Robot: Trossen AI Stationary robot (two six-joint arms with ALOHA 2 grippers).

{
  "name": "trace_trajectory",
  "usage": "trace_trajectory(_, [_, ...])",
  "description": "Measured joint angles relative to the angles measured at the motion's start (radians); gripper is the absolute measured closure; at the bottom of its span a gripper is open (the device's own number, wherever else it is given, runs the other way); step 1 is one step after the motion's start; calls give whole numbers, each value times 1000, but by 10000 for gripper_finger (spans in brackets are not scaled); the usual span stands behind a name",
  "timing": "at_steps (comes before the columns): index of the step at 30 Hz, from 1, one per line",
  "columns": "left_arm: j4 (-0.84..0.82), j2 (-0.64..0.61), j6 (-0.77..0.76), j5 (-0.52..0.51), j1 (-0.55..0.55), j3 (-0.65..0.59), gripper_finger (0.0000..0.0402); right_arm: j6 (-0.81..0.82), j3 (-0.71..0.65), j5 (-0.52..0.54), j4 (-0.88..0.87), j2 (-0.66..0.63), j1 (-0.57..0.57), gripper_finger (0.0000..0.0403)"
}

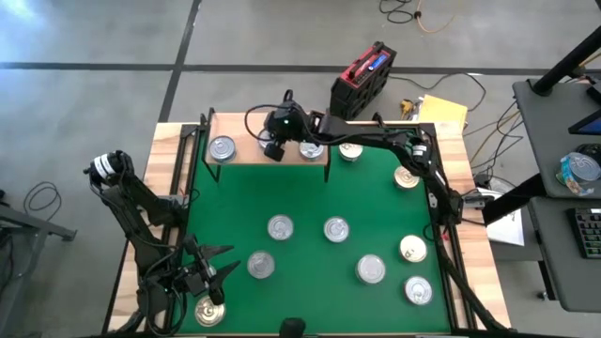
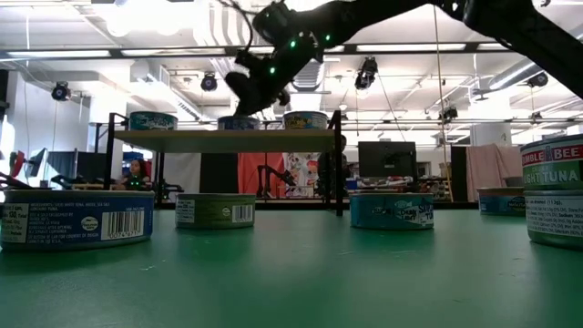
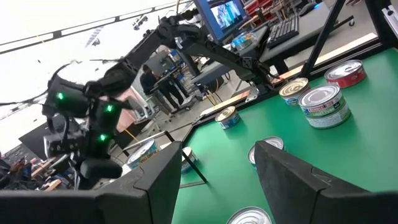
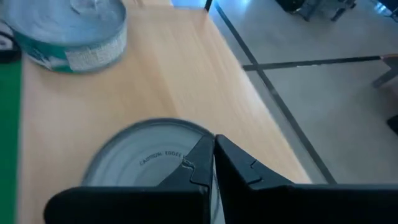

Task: Stack canned seafood by type on shelf
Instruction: Put the middle left dark blue tuna can on the shelf

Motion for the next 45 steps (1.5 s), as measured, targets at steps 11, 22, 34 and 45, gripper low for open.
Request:
trace_trajectory(11, [0,0,-4,0,0,0,214,93,116,-1,-344,-23,-2,394])
trace_trajectory(22, [0,0,-3,0,1,0,214,106,97,-3,-392,-21,0,394])
trace_trajectory(34, [0,0,-3,0,1,0,214,139,97,-10,-406,-21,13,394])
trace_trajectory(45, [0,0,-3,0,1,0,214,175,96,-10,-416,-23,34,394])
